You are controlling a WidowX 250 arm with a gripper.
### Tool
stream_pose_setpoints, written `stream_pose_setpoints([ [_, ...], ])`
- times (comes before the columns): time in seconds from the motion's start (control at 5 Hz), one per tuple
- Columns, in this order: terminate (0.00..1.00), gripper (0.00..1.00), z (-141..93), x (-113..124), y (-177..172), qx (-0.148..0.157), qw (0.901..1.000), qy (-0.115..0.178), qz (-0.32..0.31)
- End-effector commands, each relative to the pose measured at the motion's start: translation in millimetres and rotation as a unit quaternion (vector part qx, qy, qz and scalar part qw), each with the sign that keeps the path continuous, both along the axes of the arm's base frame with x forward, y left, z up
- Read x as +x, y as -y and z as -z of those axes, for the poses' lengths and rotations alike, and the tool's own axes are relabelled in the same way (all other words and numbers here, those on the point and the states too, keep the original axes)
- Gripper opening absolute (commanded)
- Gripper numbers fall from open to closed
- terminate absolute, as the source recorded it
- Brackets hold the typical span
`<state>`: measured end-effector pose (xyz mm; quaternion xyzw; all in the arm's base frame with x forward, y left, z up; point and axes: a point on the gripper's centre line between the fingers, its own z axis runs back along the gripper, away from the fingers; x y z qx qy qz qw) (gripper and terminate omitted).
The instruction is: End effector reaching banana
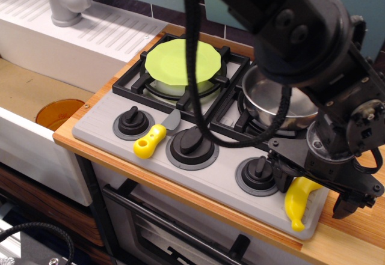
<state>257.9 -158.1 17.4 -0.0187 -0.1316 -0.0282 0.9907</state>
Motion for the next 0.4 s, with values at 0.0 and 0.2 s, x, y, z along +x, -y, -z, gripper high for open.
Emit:
stream_pose_setpoints([
  [0.0,0.00,1.00,3.2,4.9,4.8,-0.005,0.9999,0.010,-0.005],
  [0.2,1.00,1.00,3.2,4.9,4.8,-0.005,0.9999,0.010,-0.005],
])
